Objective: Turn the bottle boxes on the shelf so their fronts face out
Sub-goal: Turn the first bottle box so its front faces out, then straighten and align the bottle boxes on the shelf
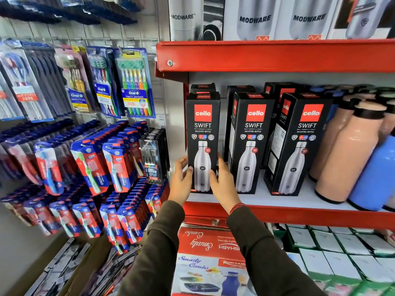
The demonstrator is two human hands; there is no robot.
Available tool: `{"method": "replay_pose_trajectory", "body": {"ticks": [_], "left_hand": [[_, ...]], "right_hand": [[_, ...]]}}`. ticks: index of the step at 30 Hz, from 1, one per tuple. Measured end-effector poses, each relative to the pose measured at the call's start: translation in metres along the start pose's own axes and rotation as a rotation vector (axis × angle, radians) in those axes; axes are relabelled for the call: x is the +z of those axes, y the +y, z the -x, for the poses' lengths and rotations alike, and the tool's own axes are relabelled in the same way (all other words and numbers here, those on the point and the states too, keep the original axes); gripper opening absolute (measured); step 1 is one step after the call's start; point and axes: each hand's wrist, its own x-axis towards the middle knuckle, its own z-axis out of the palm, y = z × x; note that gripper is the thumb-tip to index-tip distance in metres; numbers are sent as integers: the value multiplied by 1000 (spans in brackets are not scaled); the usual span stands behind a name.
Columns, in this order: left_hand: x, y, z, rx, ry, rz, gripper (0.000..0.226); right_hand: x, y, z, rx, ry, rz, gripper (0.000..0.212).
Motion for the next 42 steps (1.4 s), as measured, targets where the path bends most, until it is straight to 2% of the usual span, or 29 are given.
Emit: {"method": "replay_pose_trajectory", "body": {"ticks": [8, 20, 33, 35, 38, 40, 42], "left_hand": [[1, -3, 6, -15, 61, 16, 37], [-13, -3, 41, -36, 82, 56, 33], [-11, 7, 64, -18, 146, 14, 29], [-1, 8, 69, 25, 272, -19, 32], [18, 17, 78, 168, 502, -94, 34], [35, 32, 84, 286, 500, -146, 31], [56, 47, 89, 409, 418, -176, 31]], "right_hand": [[6, 2, 12, 51, 98, -93, 44], [-6, 0, 45, 44, 101, -210, 40], [-13, -8, 63, 73, 116, -211, 38], [-16, -7, 64, 47, 152, -216, 35], [-31, -4, 66, -23, 320, -230, 29], [-48, 1, 62, -45, 437, -254, 28], [-66, 10, 55, -18, 509, -269, 31]]}}
